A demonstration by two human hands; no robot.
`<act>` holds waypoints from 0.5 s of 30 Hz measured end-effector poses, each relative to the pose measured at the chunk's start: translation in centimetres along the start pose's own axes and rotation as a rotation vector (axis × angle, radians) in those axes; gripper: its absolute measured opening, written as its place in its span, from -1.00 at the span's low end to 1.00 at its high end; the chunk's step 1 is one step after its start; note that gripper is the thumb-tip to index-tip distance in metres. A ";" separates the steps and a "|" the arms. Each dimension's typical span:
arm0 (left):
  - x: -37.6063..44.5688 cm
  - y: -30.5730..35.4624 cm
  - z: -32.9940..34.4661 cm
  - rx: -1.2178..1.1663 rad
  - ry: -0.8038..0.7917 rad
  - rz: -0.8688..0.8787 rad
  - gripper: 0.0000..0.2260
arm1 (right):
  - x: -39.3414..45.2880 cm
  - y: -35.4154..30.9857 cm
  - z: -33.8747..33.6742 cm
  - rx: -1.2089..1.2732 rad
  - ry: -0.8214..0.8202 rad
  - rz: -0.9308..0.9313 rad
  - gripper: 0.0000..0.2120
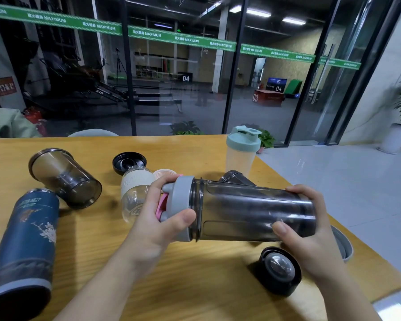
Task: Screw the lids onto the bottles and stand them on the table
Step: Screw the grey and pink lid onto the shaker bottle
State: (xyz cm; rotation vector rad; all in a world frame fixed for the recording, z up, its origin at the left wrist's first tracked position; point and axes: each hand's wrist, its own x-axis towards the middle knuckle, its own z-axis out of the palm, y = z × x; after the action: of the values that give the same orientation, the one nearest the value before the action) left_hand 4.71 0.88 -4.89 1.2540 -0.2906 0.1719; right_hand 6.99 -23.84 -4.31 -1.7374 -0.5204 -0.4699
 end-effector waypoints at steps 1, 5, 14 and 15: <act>0.0 0.0 0.0 -0.004 -0.005 -0.011 -0.08 | 0.0 -0.1 0.0 -0.001 -0.003 -0.012 -0.53; 0.0 0.1 0.1 -0.058 -0.023 -0.100 -0.07 | 0.1 -0.5 0.0 0.006 -0.015 -0.094 -0.52; 0.2 0.2 -0.2 -0.173 0.033 -0.297 -0.39 | -0.2 0.8 0.2 0.010 -0.037 -0.153 -0.43; 0.2 0.3 -0.3 -0.172 0.031 -0.306 -0.39 | -0.3 0.9 0.2 0.007 -0.039 -0.148 -0.43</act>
State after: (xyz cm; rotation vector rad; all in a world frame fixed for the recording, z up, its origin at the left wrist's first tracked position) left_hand 4.88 1.28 -4.68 1.1088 -0.0818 -0.0942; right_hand 7.29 -23.82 -5.23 -1.7115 -0.6805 -0.5389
